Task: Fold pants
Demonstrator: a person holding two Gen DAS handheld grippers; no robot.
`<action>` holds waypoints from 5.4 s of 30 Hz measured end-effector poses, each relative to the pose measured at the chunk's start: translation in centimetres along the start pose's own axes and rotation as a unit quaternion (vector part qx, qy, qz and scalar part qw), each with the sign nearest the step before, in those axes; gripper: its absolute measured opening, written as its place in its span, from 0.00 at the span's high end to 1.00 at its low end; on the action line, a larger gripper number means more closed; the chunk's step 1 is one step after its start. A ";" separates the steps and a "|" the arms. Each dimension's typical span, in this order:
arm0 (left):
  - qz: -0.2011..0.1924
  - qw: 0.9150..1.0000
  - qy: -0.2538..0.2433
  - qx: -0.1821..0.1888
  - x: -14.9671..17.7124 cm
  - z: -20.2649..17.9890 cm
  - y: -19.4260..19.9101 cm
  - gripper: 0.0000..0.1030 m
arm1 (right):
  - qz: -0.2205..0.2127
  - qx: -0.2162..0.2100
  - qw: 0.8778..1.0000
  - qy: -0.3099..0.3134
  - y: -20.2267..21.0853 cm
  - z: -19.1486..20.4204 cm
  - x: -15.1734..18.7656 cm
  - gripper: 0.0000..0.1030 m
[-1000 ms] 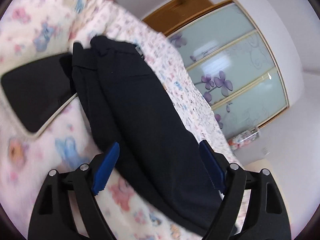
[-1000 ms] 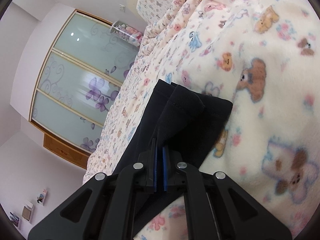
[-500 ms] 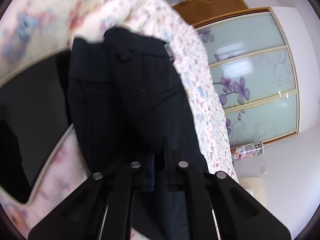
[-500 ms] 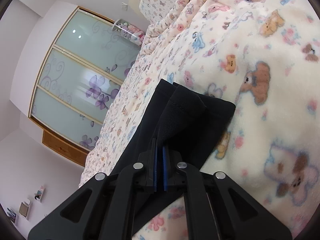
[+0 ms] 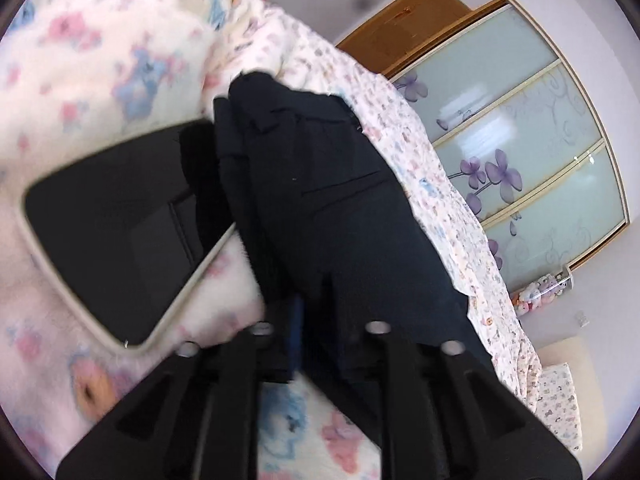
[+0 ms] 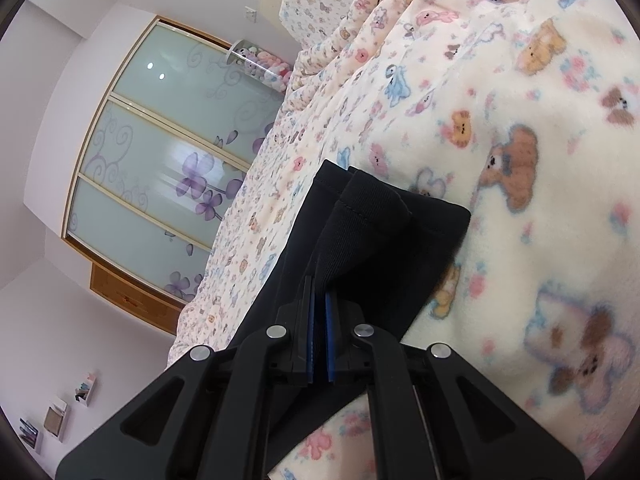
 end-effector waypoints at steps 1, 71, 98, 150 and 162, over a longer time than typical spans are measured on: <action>-0.015 1.000 0.002 -0.007 -0.2 -0.3 0.8 0.55 | 0.000 -0.001 1.000 -0.002 0.0 0.0 0.0 0.96; 0.150 0.933 -0.235 0.230 16.3 -14.1 0.3 0.02 | 0.110 -0.045 0.985 0.126 -0.6 6.9 6.1 0.18; 0.134 0.945 -0.195 0.224 15.5 -13.7 0.2 0.02 | 0.464 -0.140 0.813 0.323 -15.1 31.2 41.1 0.44; 0.133 0.944 -0.169 0.251 15.0 -12.9 1.1 0.02 | 0.047 0.096 0.994 0.018 0.5 -2.8 -0.3 0.38; 0.133 0.944 -0.168 0.251 15.0 -12.9 1.1 0.02 | 0.013 0.042 0.999 0.011 -0.6 -2.2 -1.5 0.42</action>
Point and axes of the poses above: each gripper's, at about its wrist camera, not at the fingertips, and y roughly against the way its jaws point, z to its left, x to its underside, the point moved 8 cm from there along -y, roughly the way its jaws point, and after that the axes turned 9 degrees about -z, right-handed, at the moved point
